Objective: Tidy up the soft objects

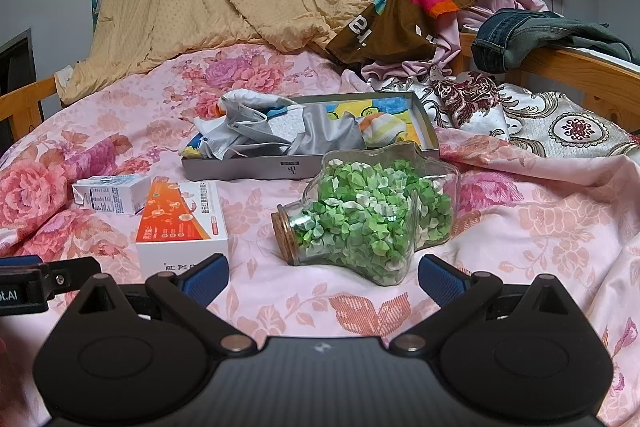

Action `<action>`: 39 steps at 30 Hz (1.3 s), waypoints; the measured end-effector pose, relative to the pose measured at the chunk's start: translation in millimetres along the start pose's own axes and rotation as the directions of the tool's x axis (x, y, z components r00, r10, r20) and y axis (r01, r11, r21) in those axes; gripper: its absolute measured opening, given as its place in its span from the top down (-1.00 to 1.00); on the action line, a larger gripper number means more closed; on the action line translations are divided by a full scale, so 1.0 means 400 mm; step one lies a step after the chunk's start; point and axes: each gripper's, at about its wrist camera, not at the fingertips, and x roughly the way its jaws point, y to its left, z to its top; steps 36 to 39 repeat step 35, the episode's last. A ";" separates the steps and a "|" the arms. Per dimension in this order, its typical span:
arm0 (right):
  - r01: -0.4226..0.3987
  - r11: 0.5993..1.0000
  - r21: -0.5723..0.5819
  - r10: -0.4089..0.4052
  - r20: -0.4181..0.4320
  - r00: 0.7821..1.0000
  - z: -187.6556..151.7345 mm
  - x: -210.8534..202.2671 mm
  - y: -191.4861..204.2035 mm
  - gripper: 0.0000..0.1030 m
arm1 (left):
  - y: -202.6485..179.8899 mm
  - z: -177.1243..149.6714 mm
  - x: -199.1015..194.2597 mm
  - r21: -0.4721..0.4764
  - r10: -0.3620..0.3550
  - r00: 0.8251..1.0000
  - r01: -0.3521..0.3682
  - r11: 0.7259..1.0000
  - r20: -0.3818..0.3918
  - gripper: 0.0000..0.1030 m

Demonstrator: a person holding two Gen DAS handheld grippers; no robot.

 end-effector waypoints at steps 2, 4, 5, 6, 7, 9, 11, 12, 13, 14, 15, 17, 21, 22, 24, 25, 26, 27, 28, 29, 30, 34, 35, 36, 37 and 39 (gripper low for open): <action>-0.001 1.000 0.000 0.001 0.000 1.000 0.000 0.000 0.000 -0.99 | 0.001 0.000 -0.001 -0.003 0.005 1.000 -0.005 1.000 0.005 -0.98; -0.001 1.000 0.000 0.001 0.000 1.000 0.000 0.000 0.000 -0.99 | 0.000 0.001 -0.003 -0.011 0.030 1.000 -0.030 0.999 0.007 -0.98; -0.001 1.000 0.000 0.001 0.001 1.000 0.000 0.000 0.000 -0.99 | 0.000 0.001 -0.004 -0.015 0.043 0.999 -0.043 0.999 0.009 -0.98; -0.003 1.000 -0.001 0.003 0.002 1.000 -0.001 0.001 0.001 -0.99 | 0.000 0.001 -0.007 -0.015 0.052 0.998 -0.052 0.999 0.018 -0.98; -0.004 1.000 -0.002 0.004 0.003 1.000 -0.001 0.002 0.001 -0.99 | -0.001 0.000 -0.010 -0.010 0.055 0.998 -0.054 0.998 0.027 -0.98; -0.004 1.000 -0.002 0.004 0.002 1.000 -0.001 0.002 0.002 -0.99 | -0.004 0.000 -0.014 0.000 0.050 0.998 -0.050 0.999 0.029 -0.98; -0.005 1.000 -0.001 0.005 0.001 1.000 -0.002 0.002 0.002 -0.99 | -0.008 0.000 -0.014 0.002 0.041 0.999 -0.041 0.999 0.016 -0.98; -0.005 1.000 -0.001 0.005 0.001 1.000 -0.002 0.002 0.001 -0.99 | -0.008 0.000 -0.014 0.003 0.034 0.999 -0.034 0.999 0.011 -0.98; -0.005 1.000 -0.002 0.005 0.001 1.000 -0.001 0.002 0.001 -0.99 | -0.010 0.000 -0.015 0.006 0.031 0.999 -0.032 0.999 0.011 -0.98; -0.005 1.000 -0.003 0.005 0.002 1.000 -0.002 0.002 0.001 -0.99 | -0.012 0.000 -0.015 0.013 0.032 0.999 -0.033 0.999 0.014 -0.98; -0.005 1.000 -0.002 0.005 0.001 1.000 -0.001 0.002 0.001 -0.99 | -0.015 0.000 -0.017 0.020 0.036 0.999 -0.036 0.999 0.019 -0.98; -0.004 1.000 -0.002 0.004 0.000 1.000 -0.001 0.002 0.002 -0.99 | -0.018 -0.001 -0.018 0.030 0.042 0.999 -0.043 0.999 0.026 -0.98; -0.006 1.000 -0.006 0.006 -0.003 1.000 -0.001 0.003 0.002 -0.99 | -0.017 0.000 -0.017 0.035 0.046 0.999 -0.047 0.998 0.025 -0.98; -0.007 1.000 -0.007 0.007 -0.004 1.000 -0.001 0.003 0.002 -0.99 | -0.018 -0.001 -0.017 0.036 0.047 0.999 -0.047 0.998 0.025 -0.98; -0.008 1.000 -0.009 0.008 -0.005 1.000 0.000 0.003 0.000 -0.99 | -0.017 0.000 -0.017 0.037 0.045 0.999 -0.046 0.998 0.025 -0.98; -0.008 1.000 -0.008 0.008 -0.005 1.000 -0.001 0.003 0.001 -0.99 | -0.016 -0.001 -0.018 0.038 0.043 0.999 -0.044 0.998 0.025 -0.98; -0.008 1.000 -0.008 0.008 -0.005 1.000 -0.002 0.002 0.000 -0.99 | -0.017 -0.001 -0.018 0.038 0.042 0.999 -0.043 0.998 0.025 -0.98; -0.008 1.000 -0.008 0.008 -0.005 1.000 -0.001 0.003 0.001 -0.99 | -0.017 -0.002 -0.018 0.039 0.042 0.999 -0.043 0.998 0.026 -0.98; -0.008 1.000 -0.009 0.008 -0.005 1.000 0.000 0.003 0.001 -0.99 | -0.017 -0.002 -0.018 0.040 0.042 0.999 -0.043 0.998 0.027 -0.98; -0.009 1.000 -0.009 0.009 -0.005 1.000 0.000 0.003 0.001 -0.99 | -0.017 -0.002 -0.019 0.041 0.040 0.999 -0.042 0.998 0.029 -0.98; -0.009 1.000 -0.009 0.009 -0.005 1.000 -0.001 0.003 0.001 -0.99 | -0.017 -0.002 -0.020 0.042 0.036 0.999 -0.038 0.998 0.032 -0.98; -0.008 1.000 -0.009 0.008 -0.006 1.000 -0.001 0.003 0.001 -0.99 | -0.020 -0.002 -0.021 0.046 0.028 0.999 -0.029 0.999 0.033 -0.98; -0.008 1.000 -0.009 0.008 -0.006 1.000 -0.001 0.003 0.001 -0.99 | -0.020 -0.002 -0.021 0.046 0.027 0.999 -0.028 0.999 0.032 -0.98; -0.008 1.000 -0.009 0.008 -0.006 1.000 -0.001 0.003 0.001 -0.99 | -0.020 -0.002 -0.021 0.046 0.027 0.999 -0.028 0.999 0.032 -0.98; -0.008 1.000 -0.009 0.008 -0.006 1.000 -0.001 0.003 0.001 -0.99 | -0.020 -0.002 -0.021 0.046 0.027 0.999 -0.028 0.999 0.032 -0.98; -0.008 1.000 -0.009 0.008 -0.006 1.000 -0.001 0.003 0.001 -0.99 | -0.020 -0.002 -0.021 0.046 0.027 0.999 -0.028 0.999 0.032 -0.98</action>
